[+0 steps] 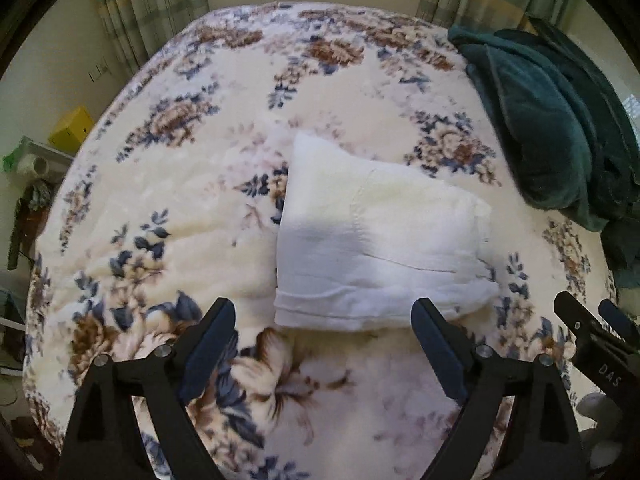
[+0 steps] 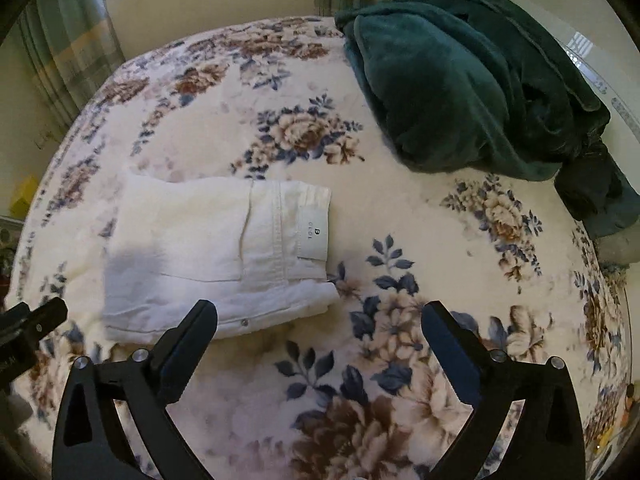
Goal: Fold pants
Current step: 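Open the left gripper and raise both tools away from the pants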
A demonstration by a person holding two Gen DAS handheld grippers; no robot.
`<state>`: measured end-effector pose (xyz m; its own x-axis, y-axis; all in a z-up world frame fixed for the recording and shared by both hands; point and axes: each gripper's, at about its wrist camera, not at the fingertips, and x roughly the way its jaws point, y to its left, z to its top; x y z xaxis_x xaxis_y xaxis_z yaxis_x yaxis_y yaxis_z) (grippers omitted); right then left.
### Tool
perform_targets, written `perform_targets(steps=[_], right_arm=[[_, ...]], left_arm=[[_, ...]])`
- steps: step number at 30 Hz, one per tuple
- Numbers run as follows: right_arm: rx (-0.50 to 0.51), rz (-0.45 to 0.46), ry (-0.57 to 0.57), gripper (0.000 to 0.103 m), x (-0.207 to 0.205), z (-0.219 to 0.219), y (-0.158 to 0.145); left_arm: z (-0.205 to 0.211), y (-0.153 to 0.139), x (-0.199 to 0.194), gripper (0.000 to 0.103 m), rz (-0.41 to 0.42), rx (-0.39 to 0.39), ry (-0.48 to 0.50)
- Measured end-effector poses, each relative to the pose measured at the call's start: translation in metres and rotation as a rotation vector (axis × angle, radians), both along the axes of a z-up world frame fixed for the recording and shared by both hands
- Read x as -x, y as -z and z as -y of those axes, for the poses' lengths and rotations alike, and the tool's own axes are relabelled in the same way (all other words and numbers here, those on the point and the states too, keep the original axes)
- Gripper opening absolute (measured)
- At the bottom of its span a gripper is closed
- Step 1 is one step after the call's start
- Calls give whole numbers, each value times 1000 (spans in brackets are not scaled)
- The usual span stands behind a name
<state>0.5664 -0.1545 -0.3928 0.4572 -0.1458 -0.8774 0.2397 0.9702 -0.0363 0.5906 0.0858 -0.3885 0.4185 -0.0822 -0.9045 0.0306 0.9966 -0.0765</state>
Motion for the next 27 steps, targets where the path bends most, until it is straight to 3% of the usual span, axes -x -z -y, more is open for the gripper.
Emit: perform_targets(steps=[15,27], right_arm=[[-8,110,-65,103,156,3,-161],[35,281,-144,103,323,0,-321]], left_arm=[[14,-151,138,90,175,-53,-29],[21,-266,279,90,312,-48,-67]])
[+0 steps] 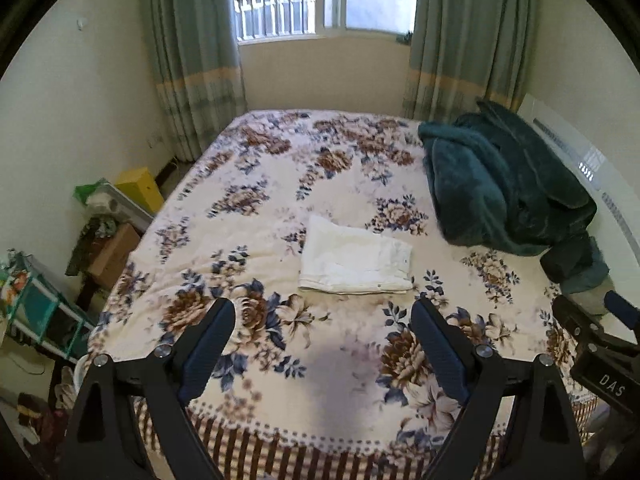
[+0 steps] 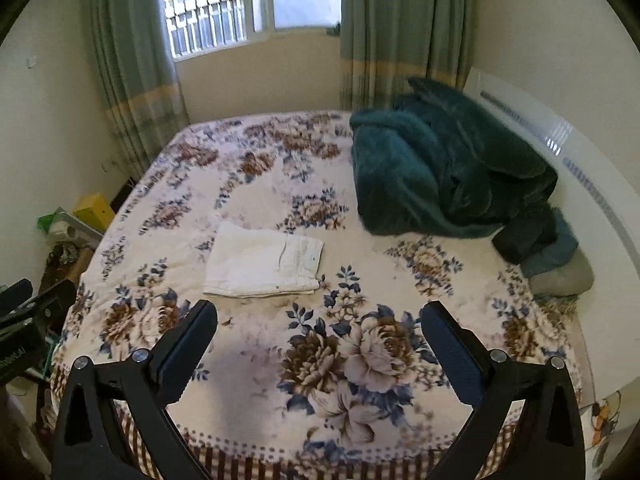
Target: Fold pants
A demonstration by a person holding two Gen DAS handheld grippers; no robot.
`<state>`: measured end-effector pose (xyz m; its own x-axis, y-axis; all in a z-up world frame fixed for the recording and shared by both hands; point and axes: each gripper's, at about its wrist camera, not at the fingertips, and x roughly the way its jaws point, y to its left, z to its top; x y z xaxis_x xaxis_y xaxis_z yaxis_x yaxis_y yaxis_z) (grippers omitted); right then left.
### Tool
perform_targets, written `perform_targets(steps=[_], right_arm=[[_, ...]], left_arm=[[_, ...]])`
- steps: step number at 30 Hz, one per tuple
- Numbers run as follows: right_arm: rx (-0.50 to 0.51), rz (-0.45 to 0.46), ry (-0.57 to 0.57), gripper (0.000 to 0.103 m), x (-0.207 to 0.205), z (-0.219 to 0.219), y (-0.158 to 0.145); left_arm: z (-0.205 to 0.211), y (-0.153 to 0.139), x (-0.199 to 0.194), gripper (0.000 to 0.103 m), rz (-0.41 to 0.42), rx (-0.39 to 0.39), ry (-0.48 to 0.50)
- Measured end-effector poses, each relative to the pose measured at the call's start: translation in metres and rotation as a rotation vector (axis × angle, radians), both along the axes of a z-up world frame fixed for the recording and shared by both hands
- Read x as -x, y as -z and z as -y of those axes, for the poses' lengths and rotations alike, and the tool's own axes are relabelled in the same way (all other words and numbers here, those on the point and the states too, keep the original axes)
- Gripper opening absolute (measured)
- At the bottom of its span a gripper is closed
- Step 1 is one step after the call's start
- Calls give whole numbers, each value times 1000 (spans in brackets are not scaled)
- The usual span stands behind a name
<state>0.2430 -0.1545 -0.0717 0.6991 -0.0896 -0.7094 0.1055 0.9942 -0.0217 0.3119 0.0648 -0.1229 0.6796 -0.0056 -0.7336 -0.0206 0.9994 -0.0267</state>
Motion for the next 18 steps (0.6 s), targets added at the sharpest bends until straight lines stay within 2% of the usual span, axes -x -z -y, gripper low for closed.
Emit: perform_targets(steps=[6,11,18], right_arm=[[31,66,-36,103,79,-12,-65],[34,114,-39,103,125,-19,-105],[28,138,-32,103,166,-30,-139]], left_arm=[[-4,-49,71,90,50,-6,-43],[-9,-76,104,90,107,-30,-56],[-16,-92,131,90,130,-35,-66]])
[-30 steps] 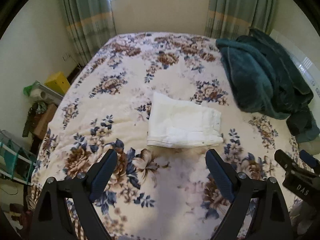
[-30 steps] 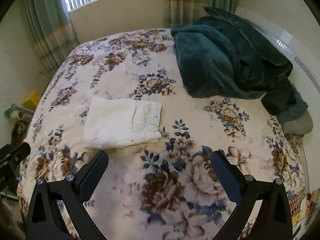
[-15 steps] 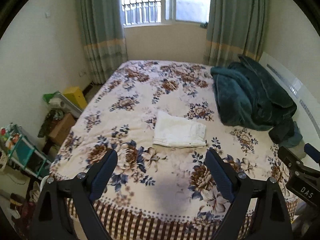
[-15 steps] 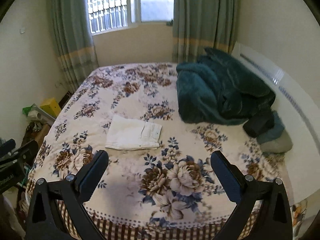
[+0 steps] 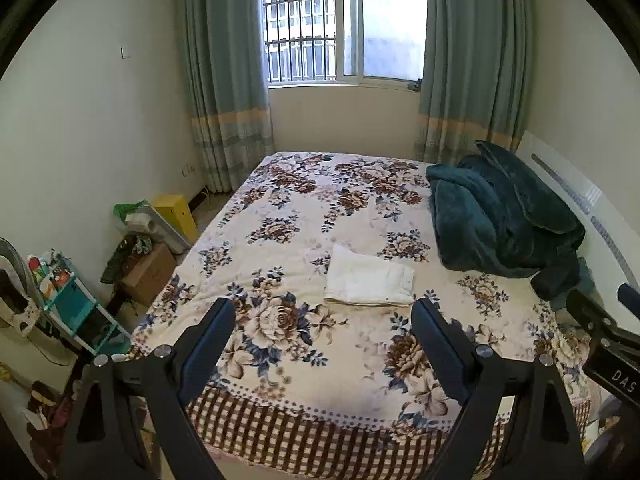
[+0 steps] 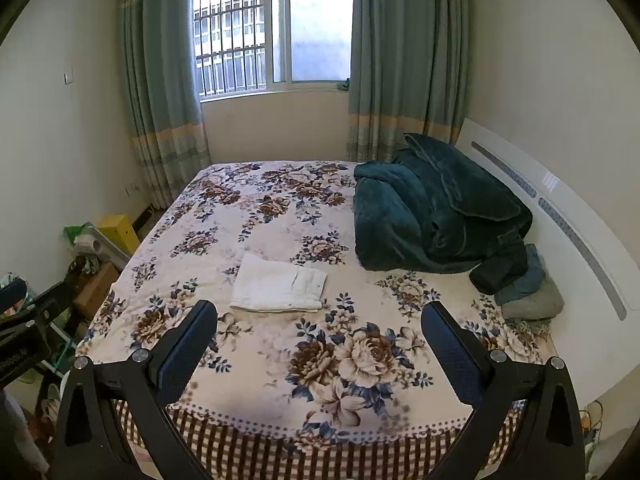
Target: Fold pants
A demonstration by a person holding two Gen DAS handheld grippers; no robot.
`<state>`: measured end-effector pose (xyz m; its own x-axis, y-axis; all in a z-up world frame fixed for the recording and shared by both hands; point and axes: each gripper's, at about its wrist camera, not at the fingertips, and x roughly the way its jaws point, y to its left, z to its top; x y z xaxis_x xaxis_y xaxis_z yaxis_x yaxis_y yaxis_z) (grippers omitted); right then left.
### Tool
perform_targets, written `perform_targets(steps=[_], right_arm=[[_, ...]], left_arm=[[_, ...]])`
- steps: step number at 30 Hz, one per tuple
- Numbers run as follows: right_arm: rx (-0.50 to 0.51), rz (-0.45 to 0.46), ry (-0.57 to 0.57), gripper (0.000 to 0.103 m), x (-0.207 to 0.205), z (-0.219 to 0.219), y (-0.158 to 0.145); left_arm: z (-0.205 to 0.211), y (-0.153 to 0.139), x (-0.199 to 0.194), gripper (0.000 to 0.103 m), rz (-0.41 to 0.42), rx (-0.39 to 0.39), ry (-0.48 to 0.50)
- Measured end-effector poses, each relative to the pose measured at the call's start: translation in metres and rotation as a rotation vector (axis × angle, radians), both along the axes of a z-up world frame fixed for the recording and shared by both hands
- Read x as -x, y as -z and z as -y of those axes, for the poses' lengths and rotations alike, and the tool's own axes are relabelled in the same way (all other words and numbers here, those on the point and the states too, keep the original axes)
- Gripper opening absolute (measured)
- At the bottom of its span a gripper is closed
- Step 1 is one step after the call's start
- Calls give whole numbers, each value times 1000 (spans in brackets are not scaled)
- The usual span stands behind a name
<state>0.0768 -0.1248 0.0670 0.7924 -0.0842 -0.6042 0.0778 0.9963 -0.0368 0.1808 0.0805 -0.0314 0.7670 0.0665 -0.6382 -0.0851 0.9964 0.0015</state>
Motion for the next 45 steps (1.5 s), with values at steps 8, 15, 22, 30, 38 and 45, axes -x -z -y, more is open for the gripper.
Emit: perform_targets(steps=[8,15,22,30,38,45], right_arm=[[-13,-2,0,103,9,-13,-5],[-14,-26,0,103,-5,-17,2],[-6,-31,-14,103,-19,-19,9],[-21,-48,-17,103,-23,-17,12],[-18,-47,-17,103,-23,-16,13],[-23,-44,-13,103,-23,-17,13]], left_arm=[[-1,5,6,103,-21,-6,13],[-4,4,13,103,1,-12,6],[-5,5,11,103,2,-7,2],[-1,6,11,103,3,-16,6],[1,8,12,103,1,-14,7],[1,8,11,103,6,-13,5]])
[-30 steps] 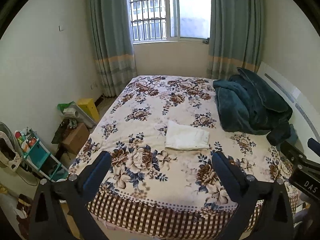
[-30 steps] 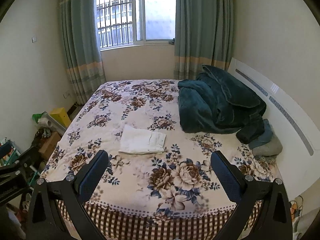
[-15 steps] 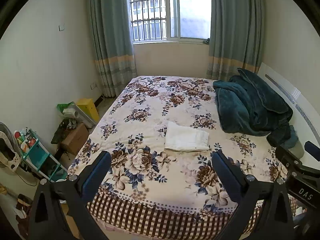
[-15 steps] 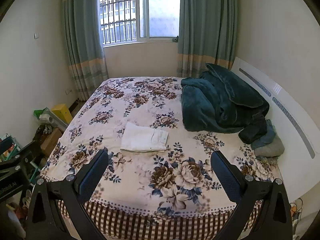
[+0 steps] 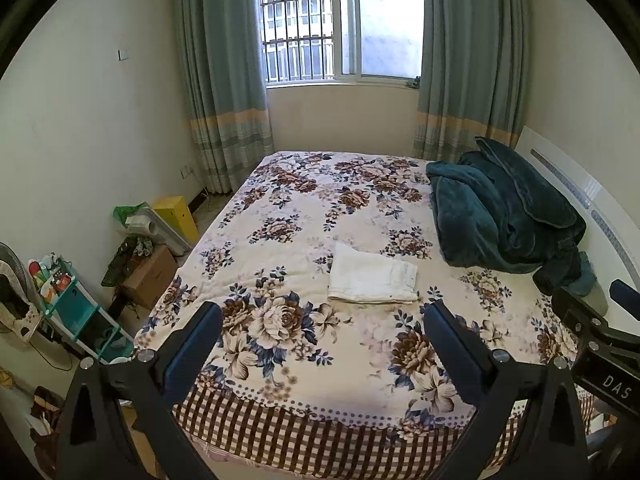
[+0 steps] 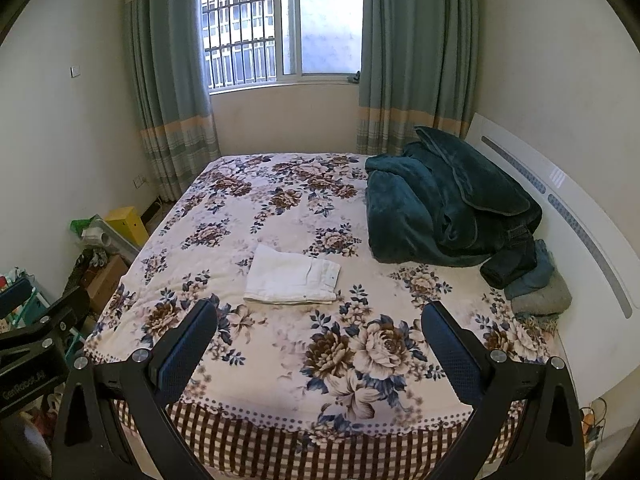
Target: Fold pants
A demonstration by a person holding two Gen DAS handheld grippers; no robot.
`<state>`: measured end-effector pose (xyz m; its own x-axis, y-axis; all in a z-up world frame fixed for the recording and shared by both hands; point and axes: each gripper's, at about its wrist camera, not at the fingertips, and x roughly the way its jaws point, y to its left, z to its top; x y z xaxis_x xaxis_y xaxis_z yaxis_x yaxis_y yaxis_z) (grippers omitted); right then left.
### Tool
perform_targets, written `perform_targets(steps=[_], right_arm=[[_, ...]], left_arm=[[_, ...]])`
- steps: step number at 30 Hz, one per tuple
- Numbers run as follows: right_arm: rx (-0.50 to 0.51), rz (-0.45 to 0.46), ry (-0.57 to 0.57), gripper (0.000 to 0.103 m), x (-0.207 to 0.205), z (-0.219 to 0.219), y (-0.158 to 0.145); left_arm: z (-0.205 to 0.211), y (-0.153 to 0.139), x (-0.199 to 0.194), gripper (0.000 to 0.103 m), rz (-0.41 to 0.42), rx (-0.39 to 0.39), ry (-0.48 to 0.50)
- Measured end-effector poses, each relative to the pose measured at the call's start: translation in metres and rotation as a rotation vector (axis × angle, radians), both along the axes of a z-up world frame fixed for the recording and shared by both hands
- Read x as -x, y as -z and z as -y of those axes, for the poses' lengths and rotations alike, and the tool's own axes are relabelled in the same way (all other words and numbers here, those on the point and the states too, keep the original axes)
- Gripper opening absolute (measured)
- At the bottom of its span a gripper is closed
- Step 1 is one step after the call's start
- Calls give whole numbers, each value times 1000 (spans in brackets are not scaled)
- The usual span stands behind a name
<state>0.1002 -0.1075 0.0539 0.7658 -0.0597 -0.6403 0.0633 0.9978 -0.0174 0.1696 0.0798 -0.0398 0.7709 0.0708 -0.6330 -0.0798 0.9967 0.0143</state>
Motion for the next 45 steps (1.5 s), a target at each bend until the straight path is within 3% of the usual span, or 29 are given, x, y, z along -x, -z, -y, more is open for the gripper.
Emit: perform_targets(steps=[45], right_arm=[[-17,0,14,103,4,-17,14]], left_arm=[[16,-8,5,103,-2,13,2]])
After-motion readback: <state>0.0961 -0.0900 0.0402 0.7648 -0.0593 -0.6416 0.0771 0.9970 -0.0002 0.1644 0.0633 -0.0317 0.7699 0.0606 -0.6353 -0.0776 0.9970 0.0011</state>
